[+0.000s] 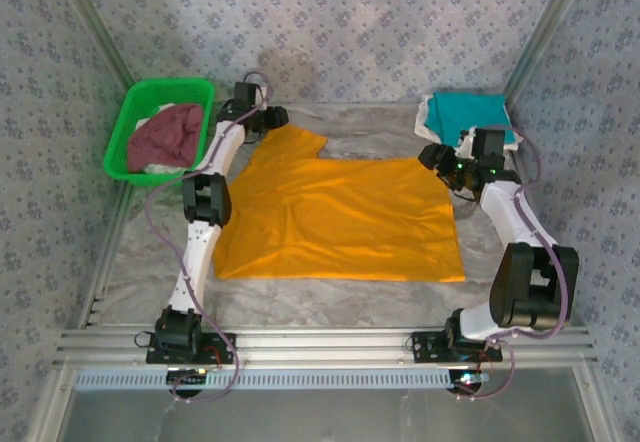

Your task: Fold and stack the t-shirts

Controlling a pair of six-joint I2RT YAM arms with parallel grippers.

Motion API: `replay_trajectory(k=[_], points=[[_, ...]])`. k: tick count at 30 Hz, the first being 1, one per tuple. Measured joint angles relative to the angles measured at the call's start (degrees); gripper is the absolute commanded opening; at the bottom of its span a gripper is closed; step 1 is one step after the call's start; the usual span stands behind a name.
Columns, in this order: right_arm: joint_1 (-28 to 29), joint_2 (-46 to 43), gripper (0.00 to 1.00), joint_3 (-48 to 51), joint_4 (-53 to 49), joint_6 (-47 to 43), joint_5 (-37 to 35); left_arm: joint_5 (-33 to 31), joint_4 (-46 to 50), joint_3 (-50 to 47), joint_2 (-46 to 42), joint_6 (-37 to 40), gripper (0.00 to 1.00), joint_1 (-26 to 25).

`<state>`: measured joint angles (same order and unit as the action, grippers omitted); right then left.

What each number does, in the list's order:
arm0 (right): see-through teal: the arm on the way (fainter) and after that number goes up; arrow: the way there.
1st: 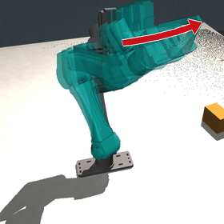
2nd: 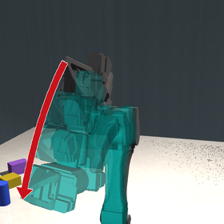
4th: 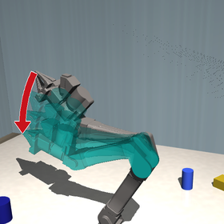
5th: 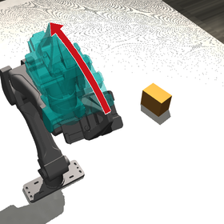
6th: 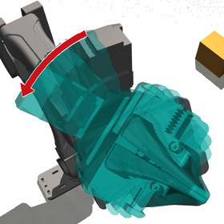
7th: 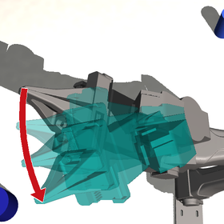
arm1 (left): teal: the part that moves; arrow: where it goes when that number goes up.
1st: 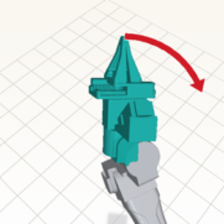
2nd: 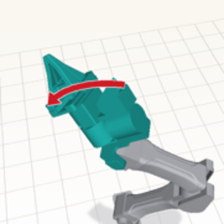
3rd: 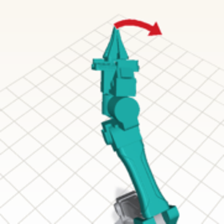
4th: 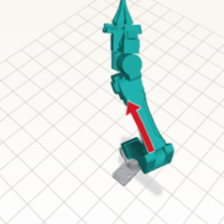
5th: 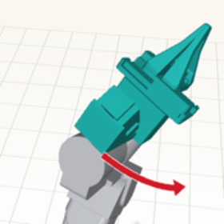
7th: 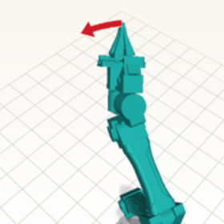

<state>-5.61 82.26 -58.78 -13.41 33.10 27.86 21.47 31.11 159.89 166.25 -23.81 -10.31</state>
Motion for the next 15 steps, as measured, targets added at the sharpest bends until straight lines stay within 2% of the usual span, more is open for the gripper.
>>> replay_trajectory(k=[4,6,10,15], points=[[-0.55,-1.31,0.63,0.02,0.0,0.59,1.29,0.63,-0.09,0.02,0.04,-1.7,0.49,0.5],[-0.92,-1.81,0.63,0.02,0.09,0.83,2.05,0.87,-0.11,0.02,0.04,-2.43,0.41,0.61],[-1.81,-2.1,0.63,0.09,0.52,1.46,3.56,1.99,-0.46,0.02,0.35,-3.39,0.42,0.94],[-2.67,-2.29,0.63,0.98,0.9,1.88,4.76,3.04,-0.98,0.13,0.76,-4.13,0.28,1.11]])
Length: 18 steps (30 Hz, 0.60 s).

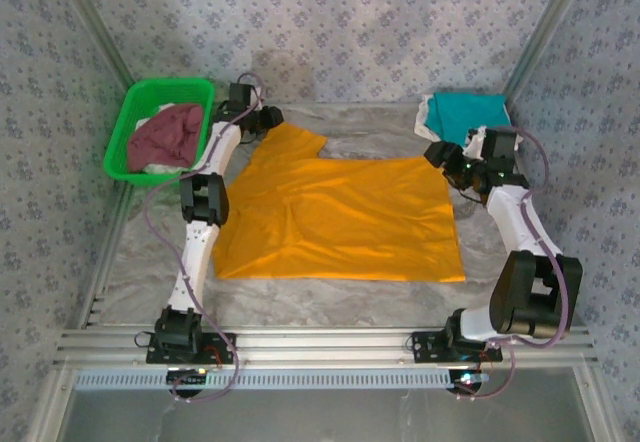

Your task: Fold and stack the t-shirts

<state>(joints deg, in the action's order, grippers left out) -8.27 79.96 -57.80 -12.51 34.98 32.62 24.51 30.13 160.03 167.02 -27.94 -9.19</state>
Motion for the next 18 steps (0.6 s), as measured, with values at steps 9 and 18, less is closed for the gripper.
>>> replay_trajectory(k=[9,18], points=[[-0.72,-0.31,0.67,0.76,0.59,0.22,0.42,0.83,1.18,0.0,0.11,1.05,0.13,0.07],[3.8,12.33,0.67,-11.78,-9.49,-6.49,-8.41,1.44,1.77,0.0,0.15,3.54,0.0,-0.24]])
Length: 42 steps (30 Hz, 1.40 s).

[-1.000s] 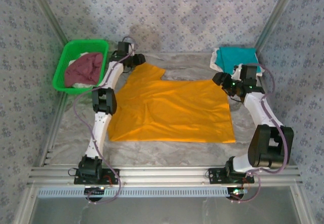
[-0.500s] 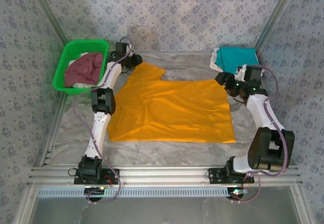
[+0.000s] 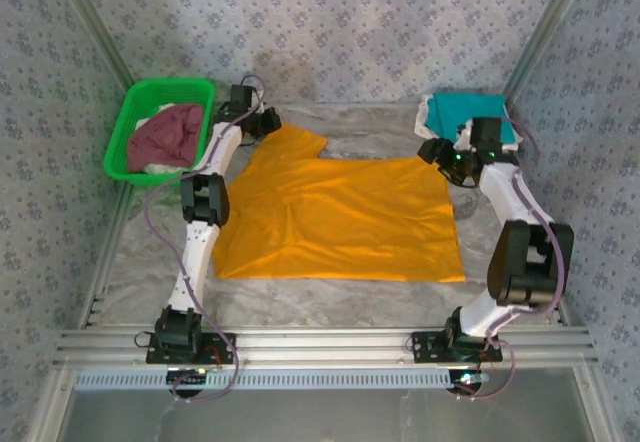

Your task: Fold and stack the t-shirts

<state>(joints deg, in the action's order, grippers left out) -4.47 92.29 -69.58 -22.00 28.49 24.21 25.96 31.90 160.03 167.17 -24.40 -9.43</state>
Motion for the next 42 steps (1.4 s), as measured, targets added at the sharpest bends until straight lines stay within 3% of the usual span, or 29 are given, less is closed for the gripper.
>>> replay_trajectory(k=[5,21,35,42], points=[[2.78,6.78,0.68,-6.99,-3.74,-2.95,-5.35,-0.09,-0.31,0.0,0.0,1.09,0.0,0.0],[2.84,33.86,0.62,-40.15,-25.35,-9.07,-20.65,-0.24,-0.55,0.0,-4.09,6.45,0.0,-0.46],[2.16,43.82,0.63,-54.14,-34.01,-9.99,-25.68,0.24,3.8,-0.42,-10.43,11.37,0.0,-2.78],[1.44,47.65,0.58,-55.63,-34.82,-10.14,-25.83,0.63,3.41,-13.25,-20.22,13.68,0.0,-3.87]])
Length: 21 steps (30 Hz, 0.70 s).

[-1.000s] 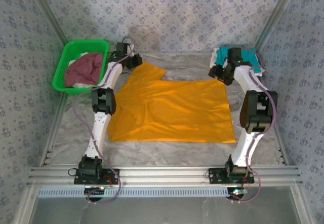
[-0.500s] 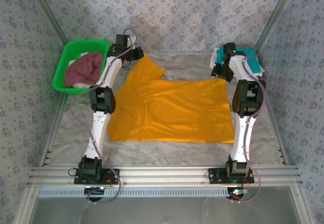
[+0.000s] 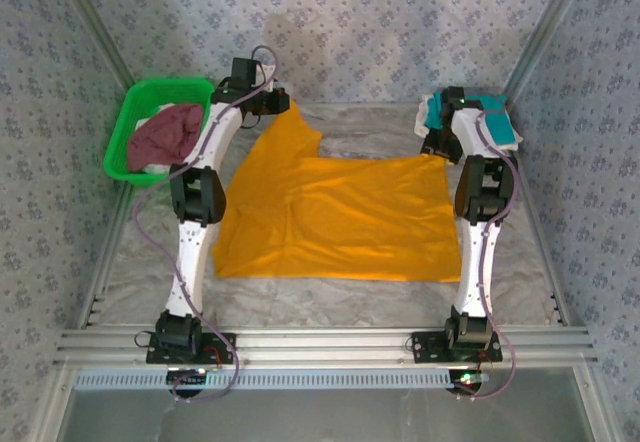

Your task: Fold and stack the t-shirts

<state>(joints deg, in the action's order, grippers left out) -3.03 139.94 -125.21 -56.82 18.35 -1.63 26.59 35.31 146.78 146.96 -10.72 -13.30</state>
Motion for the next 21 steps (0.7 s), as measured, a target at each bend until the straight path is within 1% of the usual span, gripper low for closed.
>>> replay_trajectory(k=[2,4,6,10,12,14,15,17,20,21], points=[[-0.11,0.83,0.55,-0.11,0.02,0.0,0.33,0.0,-0.7,-4.46,-3.15,0.74,0.0,-0.28],[-0.22,1.46,0.47,-0.11,0.0,-0.17,0.52,-0.07,-1.16,-8.17,-5.86,1.46,0.0,-0.55],[-0.28,1.51,0.43,-0.31,0.0,-0.28,0.55,-0.44,-1.68,-11.21,-7.91,2.1,0.0,-0.74],[-0.37,1.53,0.34,-0.92,0.22,-0.61,0.61,-0.9,-2.51,-15.06,-10.78,2.97,0.0,-1.07],[-0.37,1.62,0.26,-1.07,0.22,-0.79,0.76,-0.92,-2.91,-17.0,-12.22,3.32,0.0,-1.09],[-0.37,1.62,0.21,-1.07,0.17,-0.96,0.76,-1.07,-3.82,-19.39,-13.88,3.89,0.0,-1.14],[-0.37,1.62,0.16,-1.07,0.2,-0.98,0.76,-1.2,-4.31,-20.85,-14.91,4.13,0.0,-1.25],[-0.33,1.62,0.08,-1.07,0.17,-1.27,0.61,-1.38,-5.6,-24.5,-17.42,4.39,0.0,-1.29],[-0.2,1.62,0.0,-1.07,0.09,-1.38,0.04,-2.29,-8.63,-32.2,-22.49,5.2,0.0,-1.36],[-0.04,1.6,0.0,-1.07,0.04,-1.27,-0.2,-2.75,-9.6,-35.15,-24.48,5.49,0.0,-1.36]])
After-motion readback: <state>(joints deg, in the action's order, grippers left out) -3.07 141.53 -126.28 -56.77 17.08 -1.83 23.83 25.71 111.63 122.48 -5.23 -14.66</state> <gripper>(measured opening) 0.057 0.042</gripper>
